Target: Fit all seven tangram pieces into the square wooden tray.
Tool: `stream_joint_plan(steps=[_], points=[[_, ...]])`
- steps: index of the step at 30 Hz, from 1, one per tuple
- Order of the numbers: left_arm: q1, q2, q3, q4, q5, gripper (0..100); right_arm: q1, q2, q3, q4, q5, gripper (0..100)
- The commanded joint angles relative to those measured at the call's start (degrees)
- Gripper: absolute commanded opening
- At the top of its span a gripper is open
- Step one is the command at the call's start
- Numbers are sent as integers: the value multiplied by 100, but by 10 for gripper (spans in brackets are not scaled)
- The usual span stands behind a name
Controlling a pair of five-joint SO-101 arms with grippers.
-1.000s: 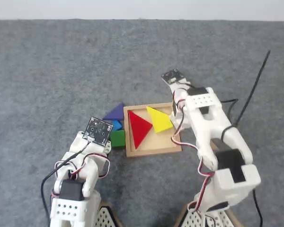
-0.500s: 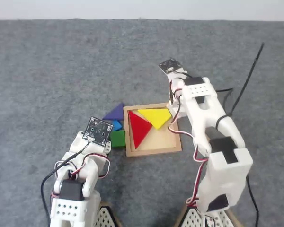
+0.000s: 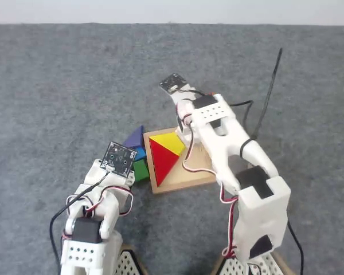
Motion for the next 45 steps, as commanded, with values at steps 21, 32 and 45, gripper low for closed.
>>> stream_joint_plan(steps=[21, 32, 45], points=[[-18, -79, -48, 35, 44, 51, 1613, 295, -176, 215, -747, 180], [-18, -79, -48, 35, 44, 51, 1367, -593, 62, 303, -818, 251], [-18, -79, -48, 35, 44, 51, 1112, 549, -2277, 198, -791, 330]])
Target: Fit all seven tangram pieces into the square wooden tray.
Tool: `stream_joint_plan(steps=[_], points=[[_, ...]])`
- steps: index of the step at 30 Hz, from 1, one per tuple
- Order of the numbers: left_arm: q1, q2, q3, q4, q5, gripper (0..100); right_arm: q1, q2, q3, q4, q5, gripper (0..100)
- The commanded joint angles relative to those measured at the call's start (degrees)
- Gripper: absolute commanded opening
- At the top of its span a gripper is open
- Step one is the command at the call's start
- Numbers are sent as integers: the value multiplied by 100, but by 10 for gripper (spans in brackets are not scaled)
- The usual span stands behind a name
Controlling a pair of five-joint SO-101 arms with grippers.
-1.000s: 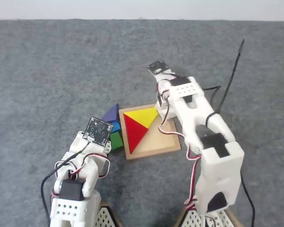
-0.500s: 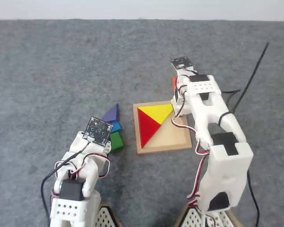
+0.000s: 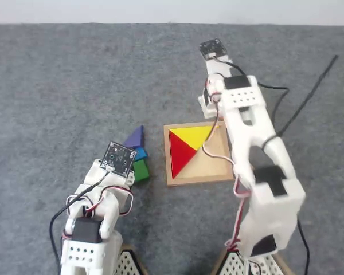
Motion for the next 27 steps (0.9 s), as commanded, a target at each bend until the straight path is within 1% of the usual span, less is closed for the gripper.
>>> stream_joint_plan(steps=[1, 9, 12, 16, 17, 22, 27], points=[[-18, -79, -48, 35, 44, 51, -22, 1042, -1547, 57, -44, 331], [-18, -79, -48, 35, 44, 51, -13, 2941, -3798, 629, -53, 329], [-18, -79, -48, 35, 44, 51, 136, 3486, -4475, 1015, -70, 329], [-18, -79, -48, 35, 44, 51, 435, 4110, -5354, 1587, -360, 325], [-18, -79, -48, 35, 44, 51, 514, 4251, -5574, 1745, -387, 309], [-18, -79, -48, 35, 44, 51, 725, 4787, -6567, 2475, -413, 157], [-18, -79, -48, 35, 44, 51, 690, 5095, -7622, 3301, -422, 110]])
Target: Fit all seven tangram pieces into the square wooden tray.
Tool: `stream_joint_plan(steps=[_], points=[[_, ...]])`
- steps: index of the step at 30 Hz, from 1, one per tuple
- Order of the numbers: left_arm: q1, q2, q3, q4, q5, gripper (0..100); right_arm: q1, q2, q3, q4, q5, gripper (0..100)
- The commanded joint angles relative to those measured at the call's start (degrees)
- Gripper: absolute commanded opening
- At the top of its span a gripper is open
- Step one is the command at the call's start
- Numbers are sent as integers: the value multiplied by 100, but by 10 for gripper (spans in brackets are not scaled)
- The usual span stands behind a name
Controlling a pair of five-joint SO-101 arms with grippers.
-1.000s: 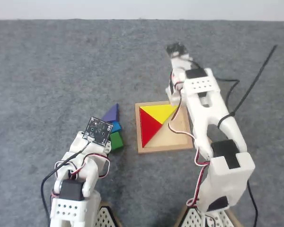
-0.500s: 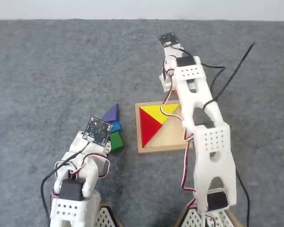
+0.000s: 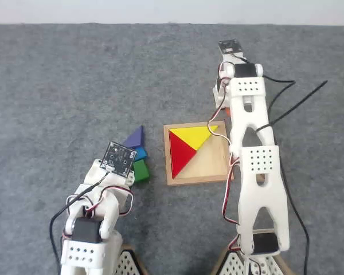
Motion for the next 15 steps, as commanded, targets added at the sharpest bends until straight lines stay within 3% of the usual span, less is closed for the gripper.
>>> stream_joint_plan(steps=[1, 4, 7, 15], points=[[-18, -79, -48, 35, 44, 51, 22, 75, -1125, 848, -97, 107], [-18, -79, -48, 35, 44, 51, 136, 119, -1837, 1297, -79, 90], [-18, -79, -48, 35, 44, 51, 585, 48, -1591, 1288, -132, 87], [-18, -79, -48, 35, 44, 51, 1244, -1279, 1064, 1288, 334, 90]])
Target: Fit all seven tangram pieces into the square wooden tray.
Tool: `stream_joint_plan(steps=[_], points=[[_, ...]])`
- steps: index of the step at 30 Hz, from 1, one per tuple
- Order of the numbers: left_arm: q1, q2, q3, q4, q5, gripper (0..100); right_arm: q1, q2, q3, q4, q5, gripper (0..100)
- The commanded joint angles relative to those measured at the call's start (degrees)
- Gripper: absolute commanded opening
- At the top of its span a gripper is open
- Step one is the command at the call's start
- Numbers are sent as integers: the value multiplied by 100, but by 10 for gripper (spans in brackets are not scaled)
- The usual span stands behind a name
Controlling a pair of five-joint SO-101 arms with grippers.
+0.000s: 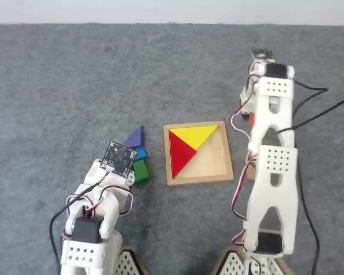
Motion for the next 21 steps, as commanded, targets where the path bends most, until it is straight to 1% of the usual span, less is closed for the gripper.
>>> stream_joint_plan(steps=[1, 5, 7, 12, 15, 17, 21], points=[[-18, -79, -48, 35, 44, 51, 259, -1648, 1662, 277, 299, 90], [-18, -79, -48, 35, 44, 51, 558, -3319, 3411, 189, 607, 90], [-18, -79, -48, 35, 44, 51, 804, -4048, 4448, -75, 809, 90], [-18, -79, -48, 35, 44, 51, 1560, -5332, 7402, -1763, 1310, 91], [-18, -79, -48, 35, 44, 51, 1622, -5631, 8668, -2941, 1433, 101], [-18, -79, -48, 35, 44, 51, 1613, -5701, 9002, -3407, 1319, 156], [-18, -79, -48, 35, 44, 51, 1631, -5754, 9064, -3459, 1020, 333]])
